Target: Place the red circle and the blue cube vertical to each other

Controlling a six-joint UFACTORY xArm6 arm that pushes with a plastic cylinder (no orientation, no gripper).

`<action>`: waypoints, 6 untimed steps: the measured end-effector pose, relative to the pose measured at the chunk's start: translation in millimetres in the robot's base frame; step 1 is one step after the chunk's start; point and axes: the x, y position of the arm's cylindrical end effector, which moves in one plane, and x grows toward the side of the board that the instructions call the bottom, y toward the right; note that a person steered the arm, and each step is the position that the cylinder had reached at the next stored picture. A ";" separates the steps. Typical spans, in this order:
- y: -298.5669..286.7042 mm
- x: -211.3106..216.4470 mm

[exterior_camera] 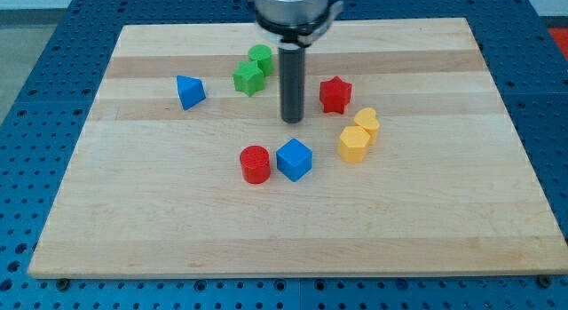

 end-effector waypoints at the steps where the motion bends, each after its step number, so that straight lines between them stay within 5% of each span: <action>1: -18.4 11.5; 4: -140.7 99.0; 5: -127.0 151.3; 6: -53.7 165.8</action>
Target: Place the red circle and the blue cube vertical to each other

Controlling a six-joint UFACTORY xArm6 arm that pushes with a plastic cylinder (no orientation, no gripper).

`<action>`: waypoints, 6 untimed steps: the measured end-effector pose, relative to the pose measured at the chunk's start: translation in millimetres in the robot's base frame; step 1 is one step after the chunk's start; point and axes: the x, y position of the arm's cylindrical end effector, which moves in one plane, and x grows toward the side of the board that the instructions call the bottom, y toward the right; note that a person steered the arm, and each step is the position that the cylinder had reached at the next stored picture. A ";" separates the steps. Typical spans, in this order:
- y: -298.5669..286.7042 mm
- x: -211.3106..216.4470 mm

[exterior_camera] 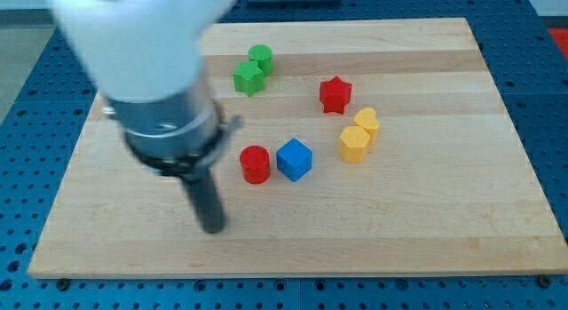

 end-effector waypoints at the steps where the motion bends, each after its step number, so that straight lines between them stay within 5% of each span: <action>1: 95.9 0.0; 2: 155.2 -12.5; 4: 149.2 -31.4; 6: 72.8 -64.9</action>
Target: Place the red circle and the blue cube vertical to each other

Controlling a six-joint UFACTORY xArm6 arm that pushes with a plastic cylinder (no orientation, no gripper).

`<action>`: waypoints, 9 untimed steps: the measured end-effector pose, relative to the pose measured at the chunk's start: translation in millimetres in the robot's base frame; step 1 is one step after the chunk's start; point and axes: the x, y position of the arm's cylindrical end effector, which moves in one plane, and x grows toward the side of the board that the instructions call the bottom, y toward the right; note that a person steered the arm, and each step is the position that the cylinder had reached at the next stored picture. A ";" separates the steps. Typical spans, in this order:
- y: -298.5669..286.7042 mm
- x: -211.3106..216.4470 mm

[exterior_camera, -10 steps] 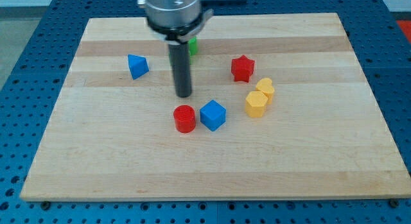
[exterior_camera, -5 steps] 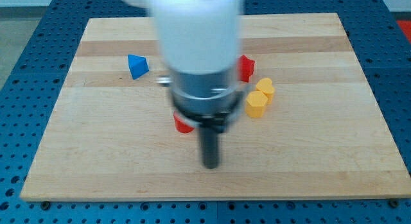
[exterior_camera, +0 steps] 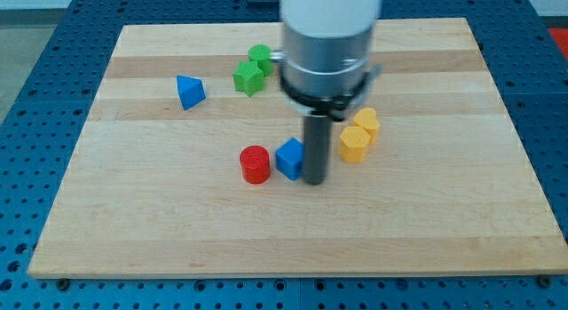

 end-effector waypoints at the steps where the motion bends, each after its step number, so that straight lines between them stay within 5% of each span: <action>1: -53.6 0.0; 3: 10.8 -0.4; 7: -66.4 -57.5; 9: -44.1 -61.4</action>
